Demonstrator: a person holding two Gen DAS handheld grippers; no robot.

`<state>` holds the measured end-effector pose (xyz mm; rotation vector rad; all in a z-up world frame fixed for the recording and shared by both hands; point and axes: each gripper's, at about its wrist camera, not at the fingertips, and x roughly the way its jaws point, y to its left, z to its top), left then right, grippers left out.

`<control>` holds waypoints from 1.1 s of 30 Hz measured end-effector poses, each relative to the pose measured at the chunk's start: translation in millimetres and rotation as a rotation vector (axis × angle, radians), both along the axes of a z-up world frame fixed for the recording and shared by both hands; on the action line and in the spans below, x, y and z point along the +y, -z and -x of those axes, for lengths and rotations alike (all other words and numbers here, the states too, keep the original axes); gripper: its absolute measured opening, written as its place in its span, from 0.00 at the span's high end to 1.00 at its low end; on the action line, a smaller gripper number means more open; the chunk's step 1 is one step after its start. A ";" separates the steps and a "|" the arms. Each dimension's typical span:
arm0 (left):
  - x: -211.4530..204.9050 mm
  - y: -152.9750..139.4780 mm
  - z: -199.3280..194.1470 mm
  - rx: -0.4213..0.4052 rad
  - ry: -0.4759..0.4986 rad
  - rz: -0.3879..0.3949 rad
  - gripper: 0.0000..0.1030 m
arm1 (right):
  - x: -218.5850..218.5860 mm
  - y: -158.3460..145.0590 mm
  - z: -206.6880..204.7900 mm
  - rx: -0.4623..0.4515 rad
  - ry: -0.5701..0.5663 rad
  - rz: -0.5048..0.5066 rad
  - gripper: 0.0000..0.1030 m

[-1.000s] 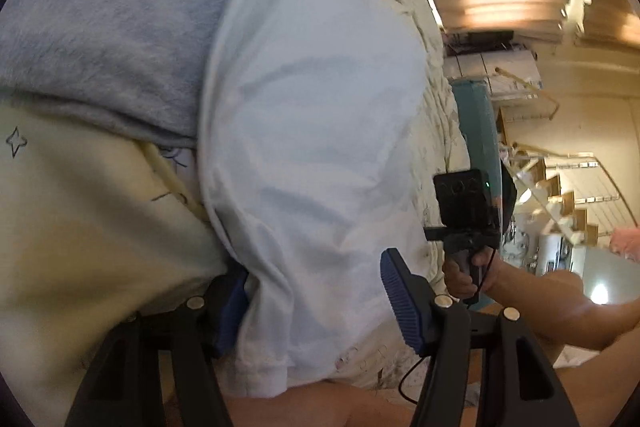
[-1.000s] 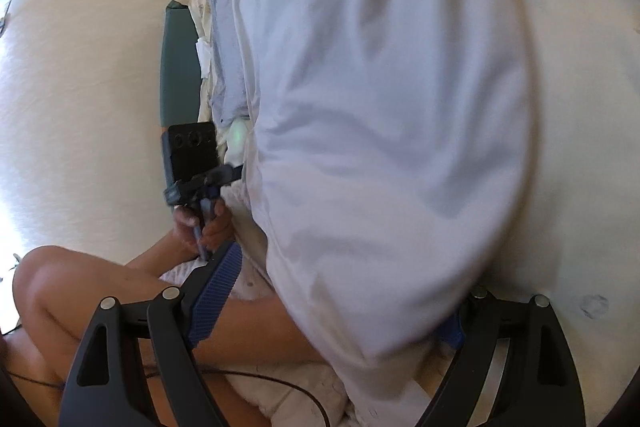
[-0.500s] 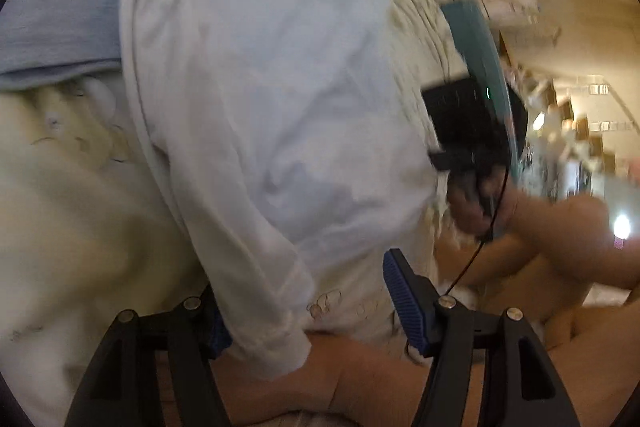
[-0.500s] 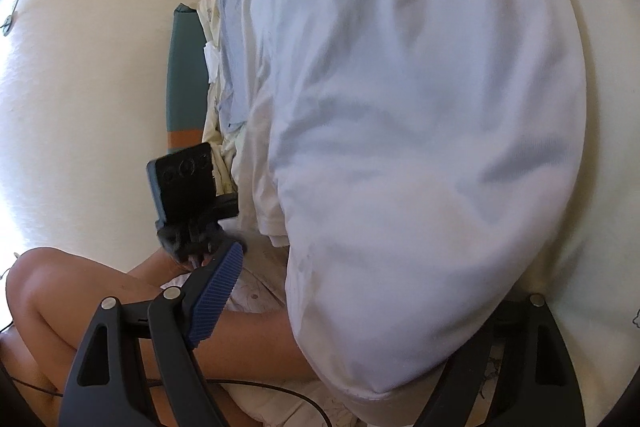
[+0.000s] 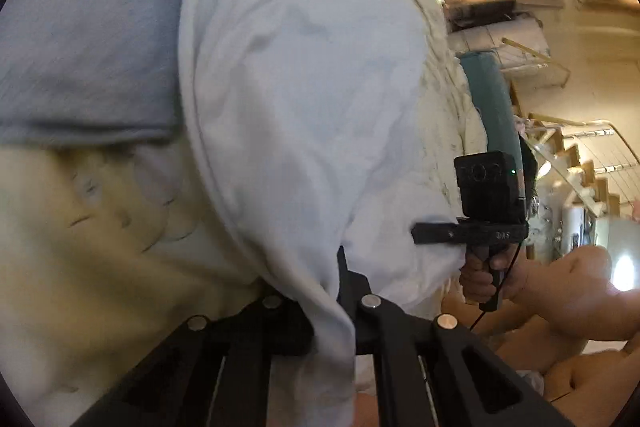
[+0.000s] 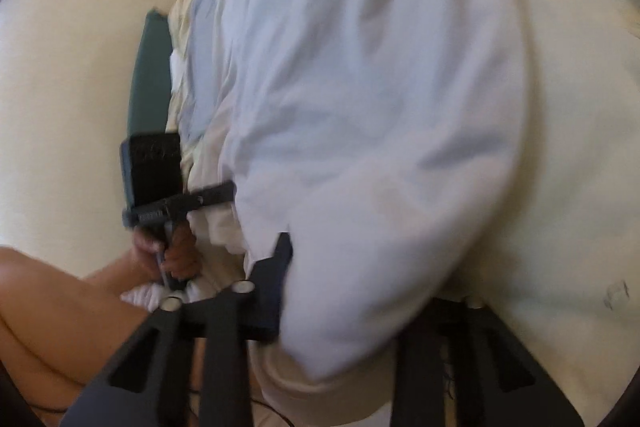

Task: Fold clothes
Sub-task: 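Grasp the white T-shirt edge with both tools and lift it over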

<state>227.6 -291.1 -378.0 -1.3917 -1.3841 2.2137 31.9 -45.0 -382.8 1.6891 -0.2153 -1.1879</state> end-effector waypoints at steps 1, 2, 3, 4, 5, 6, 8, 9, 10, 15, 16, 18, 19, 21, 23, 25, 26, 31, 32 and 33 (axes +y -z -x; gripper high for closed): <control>-2.4 -7.1 -1.8 0.017 -0.007 0.003 0.92 | 1.9 -7.8 -0.3 0.017 0.015 0.003 0.81; -5.4 -15.4 -3.7 0.038 -0.019 0.001 0.92 | 3.7 -15.5 -0.7 0.034 0.030 0.005 0.83; -8.3 -23.8 -5.6 0.058 -0.031 0.000 0.92 | 4.5 -27.8 2.1 0.045 0.051 0.022 0.84; -12.6 -36.7 -7.5 0.095 -0.050 -0.003 0.92 | 4.7 -42.3 6.5 0.054 0.074 0.047 0.85; -16.4 -52.5 -7.5 0.141 -0.071 -0.003 0.92 | 5.0 -56.8 10.9 0.063 0.097 0.072 0.85; -21.2 -68.3 -6.0 0.180 -0.093 0.003 0.92 | 1.8 -74.2 19.0 0.080 0.120 0.099 0.85; -35.6 -103.3 2.6 0.259 -0.146 0.014 0.92 | -7.8 -111.5 38.6 0.121 0.167 0.155 0.86; -43.8 -120.3 8.9 0.286 -0.167 0.034 0.92 | -12.6 -130.2 48.4 0.141 0.190 0.183 0.86; -53.6 -138.8 18.5 0.314 -0.187 0.039 0.92 | -17.5 -148.9 58.2 0.162 0.213 0.212 0.86; -90.1 -200.2 50.5 0.361 -0.262 0.040 0.92 | -50.9 -238.7 97.8 0.247 0.254 0.315 0.86; -97.2 -213.6 54.2 0.374 -0.279 0.053 0.92 | -59.1 -253.0 101.1 0.262 0.244 0.329 0.86; -109.6 -242.6 63.2 0.408 -0.312 0.091 0.92 | -74.1 -278.2 106.9 0.289 0.222 0.356 0.86; -115.8 -257.1 67.8 0.424 -0.329 0.110 0.92 | -81.6 -290.8 109.7 0.302 0.210 0.369 0.86; -129.4 -286.1 74.7 0.450 -0.340 0.154 0.92 | -96.6 -316.0 115.5 0.328 0.188 0.396 0.86; -149.6 -308.3 77.3 0.442 -0.355 0.189 0.92 | -111.7 -341.3 121.2 0.355 0.165 0.423 0.86; -168.9 -326.2 80.5 0.421 -0.372 0.220 0.92 | -129.0 -361.4 127.1 0.379 0.142 0.447 0.86; -179.5 -333.5 82.4 0.408 -0.373 0.241 0.92 | -138.9 -364.7 128.8 0.388 0.129 0.451 0.86; -252.2 -359.8 91.2 0.343 -0.384 0.367 0.92 | -220.3 -371.3 139.6 0.409 0.069 0.456 0.86; -268.2 -363.0 91.3 0.339 -0.391 0.387 0.92 | -239.4 -371.6 142.0 0.410 0.058 0.458 0.86; -283.7 -365.9 91.1 0.338 -0.399 0.407 0.92 | -256.2 -372.0 144.3 0.410 0.049 0.460 0.86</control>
